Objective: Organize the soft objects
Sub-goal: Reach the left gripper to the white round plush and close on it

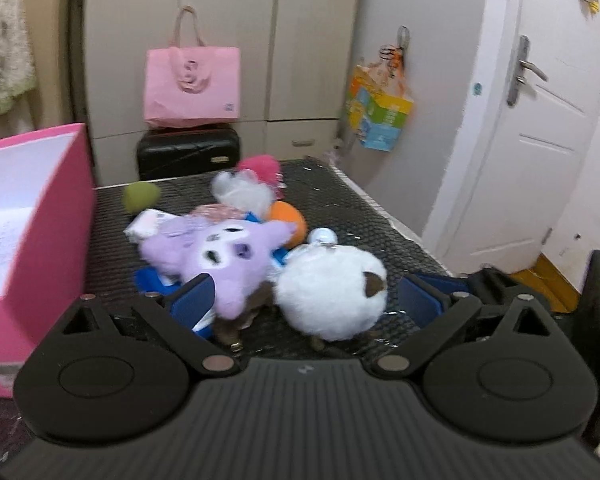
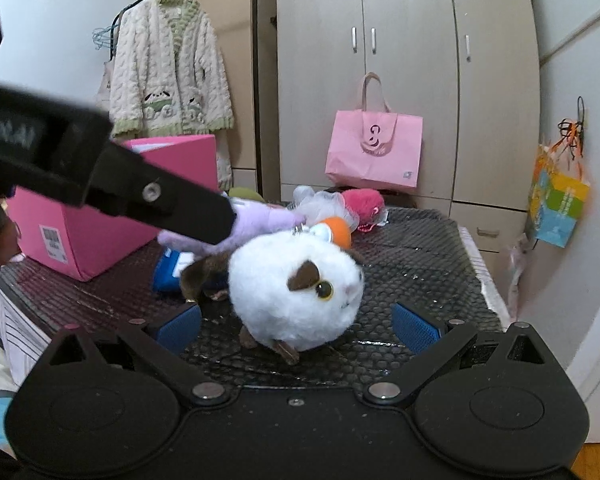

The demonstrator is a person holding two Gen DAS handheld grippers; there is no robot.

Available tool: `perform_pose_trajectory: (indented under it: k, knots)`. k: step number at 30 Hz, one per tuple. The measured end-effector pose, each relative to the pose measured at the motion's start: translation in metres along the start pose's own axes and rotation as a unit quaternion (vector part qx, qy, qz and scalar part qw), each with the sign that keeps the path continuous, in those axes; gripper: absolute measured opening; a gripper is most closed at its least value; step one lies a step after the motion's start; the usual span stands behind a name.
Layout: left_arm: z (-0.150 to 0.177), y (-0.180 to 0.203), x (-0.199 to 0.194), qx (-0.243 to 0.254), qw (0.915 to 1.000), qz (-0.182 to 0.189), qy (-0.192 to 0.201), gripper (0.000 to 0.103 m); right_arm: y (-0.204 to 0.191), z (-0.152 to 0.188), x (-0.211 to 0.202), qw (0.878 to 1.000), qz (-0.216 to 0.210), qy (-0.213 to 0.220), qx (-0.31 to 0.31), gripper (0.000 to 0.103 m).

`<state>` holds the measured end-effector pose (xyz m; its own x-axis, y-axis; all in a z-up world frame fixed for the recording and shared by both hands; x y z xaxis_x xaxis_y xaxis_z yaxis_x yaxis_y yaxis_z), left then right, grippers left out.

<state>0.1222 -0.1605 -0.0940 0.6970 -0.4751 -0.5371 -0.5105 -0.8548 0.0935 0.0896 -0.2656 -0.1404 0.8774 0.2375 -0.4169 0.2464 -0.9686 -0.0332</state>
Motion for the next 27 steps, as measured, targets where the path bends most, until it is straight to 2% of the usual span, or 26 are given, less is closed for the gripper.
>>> perform_pose_trajectory:
  k: [6, 9, 13, 14, 18, 20, 21, 27]
  knots:
    - [0.001, 0.010, 0.024, 0.010, 0.9990, 0.044, -0.003, 0.088, 0.006, 0.004, 0.014, 1.000, -0.012, -0.001, -0.001, 0.101]
    - [0.000, 0.010, 0.034, 0.006, 0.9984, 0.056, -0.006, 0.088, 0.010, 0.003, 0.017, 1.000, -0.025, -0.006, 0.006, 0.098]
    - [0.001, 0.009, 0.047, 0.012, 0.9988, 0.045, -0.014, 0.088, 0.016, 0.003, 0.026, 0.999, -0.031, -0.016, 0.029, 0.096]
    - [0.002, 0.009, 0.050, 0.013, 0.9987, 0.044, -0.020, 0.088, 0.017, 0.004, 0.027, 0.999, -0.031, -0.018, 0.034, 0.091]
    - [0.006, 0.009, 0.060, 0.006, 0.9983, 0.041, -0.041, 0.088, 0.018, 0.008, 0.031, 0.998, -0.043, -0.016, 0.045, 0.083]
    - [0.007, 0.009, 0.061, 0.007, 0.9983, 0.039, -0.042, 0.088, 0.014, 0.009, 0.030, 0.998, -0.046, -0.010, 0.033, 0.071]
    - [0.008, 0.009, 0.061, 0.009, 0.9984, 0.037, -0.042, 0.088, 0.011, 0.011, 0.030, 0.998, -0.049, -0.009, 0.027, 0.068]
    - [0.010, 0.016, 0.058, 0.031, 0.9985, 0.025, -0.037, 0.088, 0.003, 0.013, 0.025, 1.000, -0.030, 0.004, 0.007, 0.066]
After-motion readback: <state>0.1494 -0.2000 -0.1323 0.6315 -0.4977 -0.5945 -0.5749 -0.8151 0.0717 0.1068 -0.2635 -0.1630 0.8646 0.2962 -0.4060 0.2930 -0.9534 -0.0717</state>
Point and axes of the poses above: each gripper's, at about its wrist camera, not at the fingertips, and x roughly the way its jaws point, y to its right, z to its underside, the point moved 5 cm from there along x, roughly the way its jaws point, and after that the axes turned 2 degrees about x, right-handed, at the moved point
